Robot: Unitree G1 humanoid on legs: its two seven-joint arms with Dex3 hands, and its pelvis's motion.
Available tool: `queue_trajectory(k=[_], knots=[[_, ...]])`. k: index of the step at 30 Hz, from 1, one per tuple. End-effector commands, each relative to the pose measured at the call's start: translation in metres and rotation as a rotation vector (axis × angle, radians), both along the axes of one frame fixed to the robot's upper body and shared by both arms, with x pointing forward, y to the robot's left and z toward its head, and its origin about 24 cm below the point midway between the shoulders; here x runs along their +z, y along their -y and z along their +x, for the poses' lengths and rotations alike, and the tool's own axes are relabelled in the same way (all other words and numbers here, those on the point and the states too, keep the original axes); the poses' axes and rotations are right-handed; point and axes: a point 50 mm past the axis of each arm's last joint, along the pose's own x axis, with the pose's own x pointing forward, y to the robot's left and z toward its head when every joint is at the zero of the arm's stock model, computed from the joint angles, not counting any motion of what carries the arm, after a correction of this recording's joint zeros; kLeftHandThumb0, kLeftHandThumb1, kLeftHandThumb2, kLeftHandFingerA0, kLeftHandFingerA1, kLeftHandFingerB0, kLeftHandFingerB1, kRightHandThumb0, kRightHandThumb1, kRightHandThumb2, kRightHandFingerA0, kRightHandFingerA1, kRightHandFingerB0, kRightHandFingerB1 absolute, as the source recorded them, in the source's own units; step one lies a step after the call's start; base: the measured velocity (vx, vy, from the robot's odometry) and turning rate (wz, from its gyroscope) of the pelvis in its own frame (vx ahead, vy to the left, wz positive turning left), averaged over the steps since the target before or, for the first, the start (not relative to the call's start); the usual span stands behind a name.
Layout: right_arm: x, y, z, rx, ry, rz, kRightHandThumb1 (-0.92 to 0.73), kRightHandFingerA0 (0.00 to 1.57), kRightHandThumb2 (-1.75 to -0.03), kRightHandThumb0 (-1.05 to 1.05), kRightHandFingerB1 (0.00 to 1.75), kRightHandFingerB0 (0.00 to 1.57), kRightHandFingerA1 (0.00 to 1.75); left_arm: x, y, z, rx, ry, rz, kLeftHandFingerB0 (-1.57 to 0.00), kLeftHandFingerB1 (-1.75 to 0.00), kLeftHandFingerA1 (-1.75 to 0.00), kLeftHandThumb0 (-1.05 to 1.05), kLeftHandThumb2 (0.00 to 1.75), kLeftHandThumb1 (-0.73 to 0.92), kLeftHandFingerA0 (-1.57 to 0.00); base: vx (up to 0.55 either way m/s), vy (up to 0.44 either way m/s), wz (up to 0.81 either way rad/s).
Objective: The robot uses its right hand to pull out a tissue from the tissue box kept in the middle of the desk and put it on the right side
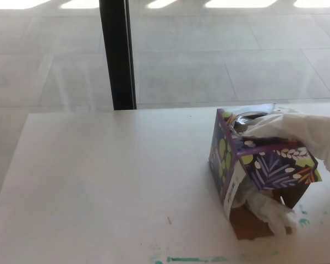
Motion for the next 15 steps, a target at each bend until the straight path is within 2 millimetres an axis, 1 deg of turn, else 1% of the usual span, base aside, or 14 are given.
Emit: queue_trajectory(k=[1,2,3,4,5,6,7,8,9,10,11,12,13,15], knots=[[0.058,0.026,0.015,-0.023,0.274,-0.123,-0.59,0.75,-0.59,-0.75,0.58,0.37,1.14,0.003,-0.009,-0.009,0.037,-0.019,-0.049,-0.45,-0.43,-0.53,-0.77,0.70,0.92,-0.60,0.00,0.000,0.00],[0.069,0.027,0.020,0.003,0.267,-0.165,-0.59,0.75,-0.59,-0.75,0.58,0.37,1.14,0.003,-0.009,-0.009,0.040,-0.018,-0.055,-0.45,-0.43,-0.53,-0.77,0.70,0.92,-0.60,0.00,0.000,0.00],[0.102,0.032,0.037,0.035,0.350,-0.172,-0.60,0.53,-0.58,-0.75,0.45,0.27,0.99,0.002,-0.008,-0.010,0.035,-0.013,-0.068,-0.41,-0.49,-0.59,-0.84,0.87,0.77,-0.55,0.00,0.000,0.00],[0.102,0.032,0.037,0.035,0.349,-0.171,-0.60,0.53,-0.58,-0.75,0.45,0.27,0.99,0.002,-0.008,-0.010,0.035,-0.013,-0.068,-0.41,-0.49,-0.59,-0.84,0.87,0.77,-0.55,0.00,0.000,0.00],[0.118,0.032,0.048,0.064,0.394,-0.188,-0.62,0.36,-0.59,-0.73,0.37,0.21,0.82,0.002,-0.009,-0.012,0.037,-0.017,-0.066,-0.44,-0.43,-0.54,-0.77,0.70,0.92,-0.57,0.00,0.000,0.00],[0.132,0.031,0.055,0.082,0.435,-0.218,-0.64,0.28,-0.60,-0.70,0.34,0.17,0.68,0.002,-0.009,-0.012,0.043,-0.009,-0.084,-0.42,-0.43,-0.54,-0.77,0.70,0.92,-0.53,0.00,0.000,0.00],[0.154,0.029,0.066,0.116,0.473,-0.255,-0.37,0.00,-0.98,-0.40,0.52,0.01,0.52,0.002,-0.010,-0.013,0.054,-0.009,-0.085,-0.46,-0.43,-0.54,-0.79,0.68,0.92,-0.60,0.00,0.000,0.00],[0.183,0.026,0.081,0.173,0.509,-0.335,-0.69,0.12,-0.62,-0.81,0.37,0.08,0.57,0.001,-0.010,-0.014,0.049,-0.019,-0.066,-0.45,-0.44,-0.56,-0.79,0.70,0.92,-0.61,0.00,0.000,0.00],[0.208,0.023,0.094,0.244,0.540,-0.420,-0.34,0.00,-0.97,-0.42,0.53,0.01,0.54,0.001,-0.010,-0.015,0.027,-0.024,-0.056,-0.44,-0.44,-0.56,-0.79,0.70,0.92,-0.59,0.00,0.000,0.00],[0.230,0.018,0.104,0.306,0.574,-0.455,-0.34,0.00,-0.97,-0.42,0.53,0.01,0.54,0.001,-0.010,-0.016,0.028,-0.021,-0.065,-0.44,-0.44,-0.56,-0.79,0.70,0.92,-0.59,0.00,0.000,0.00],[0.230,0.018,0.104,0.306,0.572,-0.454,-0.34,0.00,-0.97,-0.42,0.53,0.01,0.54,0.001,-0.010,-0.016,0.028,-0.023,-0.065,-0.44,-0.44,-0.56,-0.79,0.70,0.92,-0.59,0.00,0.000,0.00],[0.256,0.007,0.114,0.370,0.562,-0.516,-0.54,0.07,-0.90,-0.77,0.30,0.03,0.56,0.001,-0.010,-0.017,0.025,-0.032,-0.057,-0.41,-0.48,-0.59,-0.83,0.87,0.78,-0.56,0.00,0.000,0.00],[0.277,-0.002,0.124,0.422,0.542,-0.599,-0.49,0.03,-0.89,-0.76,0.18,0.00,0.52,0.001,-0.011,-0.018,0.018,-0.036,-0.051,-0.44,-0.43,-0.54,-0.79,0.71,0.92,-0.59,0.00,0.000,0.00],[0.305,-0.015,0.138,0.479,0.522,-0.678,-0.48,0.00,-0.91,-0.73,0.20,0.00,0.51,0.000,-0.011,-0.018,0.020,-0.042,-0.046,-0.45,-0.43,-0.53,-0.79,0.70,0.92,-0.60,0.00,0.000,0.00]])
